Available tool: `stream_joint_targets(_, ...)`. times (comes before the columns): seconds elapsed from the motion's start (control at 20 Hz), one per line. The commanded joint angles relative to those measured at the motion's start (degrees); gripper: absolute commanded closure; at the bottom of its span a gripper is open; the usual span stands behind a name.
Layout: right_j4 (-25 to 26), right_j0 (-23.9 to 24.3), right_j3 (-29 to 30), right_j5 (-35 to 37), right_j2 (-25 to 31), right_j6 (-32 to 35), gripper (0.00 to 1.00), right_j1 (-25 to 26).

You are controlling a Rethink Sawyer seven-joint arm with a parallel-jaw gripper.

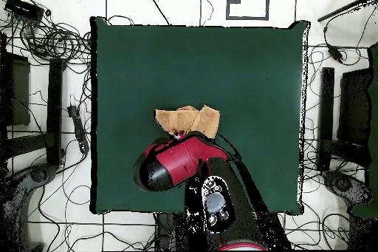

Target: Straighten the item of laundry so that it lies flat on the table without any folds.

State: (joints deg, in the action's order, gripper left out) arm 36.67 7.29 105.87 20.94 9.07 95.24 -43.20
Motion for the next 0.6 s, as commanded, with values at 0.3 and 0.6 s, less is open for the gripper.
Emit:
stream_joint_targets(0.3,5.3,-2.5,-6.0,-2.1,-0.4,3.3,0.0,6.5)
stream_joint_targets(0.6,4.7,-2.4,-6.2,-3.6,-0.3,5.0,0.0,7.7)
